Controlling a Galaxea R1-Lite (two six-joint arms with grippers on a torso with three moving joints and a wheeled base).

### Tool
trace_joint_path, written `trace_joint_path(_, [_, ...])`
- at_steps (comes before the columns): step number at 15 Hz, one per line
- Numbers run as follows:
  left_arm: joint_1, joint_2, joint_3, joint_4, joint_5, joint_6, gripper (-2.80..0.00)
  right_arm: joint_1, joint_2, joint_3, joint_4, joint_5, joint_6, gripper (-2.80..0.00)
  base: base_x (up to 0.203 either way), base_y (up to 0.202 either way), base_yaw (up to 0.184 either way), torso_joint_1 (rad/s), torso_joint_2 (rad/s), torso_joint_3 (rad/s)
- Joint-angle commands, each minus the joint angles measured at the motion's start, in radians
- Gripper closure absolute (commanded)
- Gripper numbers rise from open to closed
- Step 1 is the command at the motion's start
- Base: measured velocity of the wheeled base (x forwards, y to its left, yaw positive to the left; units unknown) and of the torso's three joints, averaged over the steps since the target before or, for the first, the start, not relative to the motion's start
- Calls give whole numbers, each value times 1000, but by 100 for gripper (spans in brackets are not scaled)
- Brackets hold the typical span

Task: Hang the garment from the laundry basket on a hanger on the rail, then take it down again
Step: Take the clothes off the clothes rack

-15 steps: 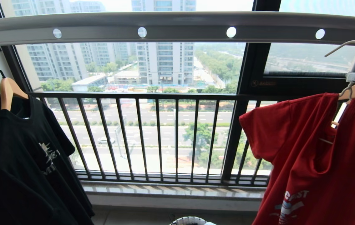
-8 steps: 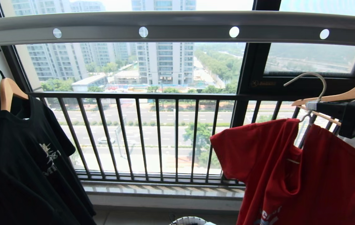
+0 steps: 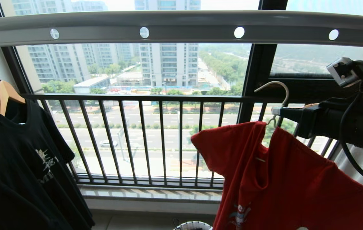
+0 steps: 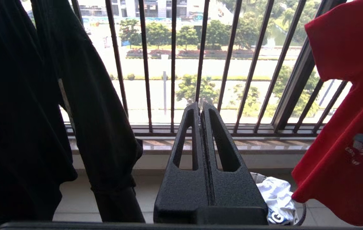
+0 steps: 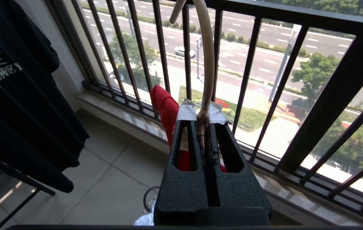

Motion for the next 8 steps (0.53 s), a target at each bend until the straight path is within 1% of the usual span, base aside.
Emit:
trace_joint_path(1, [0,215,-105,-5,-71,-27,0,51,98,-4,-19,3,9,0,0,0,0,0,0,0])
trace_joint_path(3, [-7,411,-206,-37,-185,-39,0,109,152,-16,-66,-3,12,0,0,0,0,0,0,0])
trace_joint_path(5, [-29,619,-306,-108,-313,-46,0,124,209,-28,-123,-7,12,0,0,0,0,0,0,0])
trace_joint_path(6, [-65,721,-353,-149,-359,-47,0,128,238,-35,-134,-6,14,0,0,0,0,0,0,0])
trace_joint_path(8, [-206,898,-429,-227,-416,-50,0,132,295,-43,-140,-5,16,0,0,0,0,0,0,0])
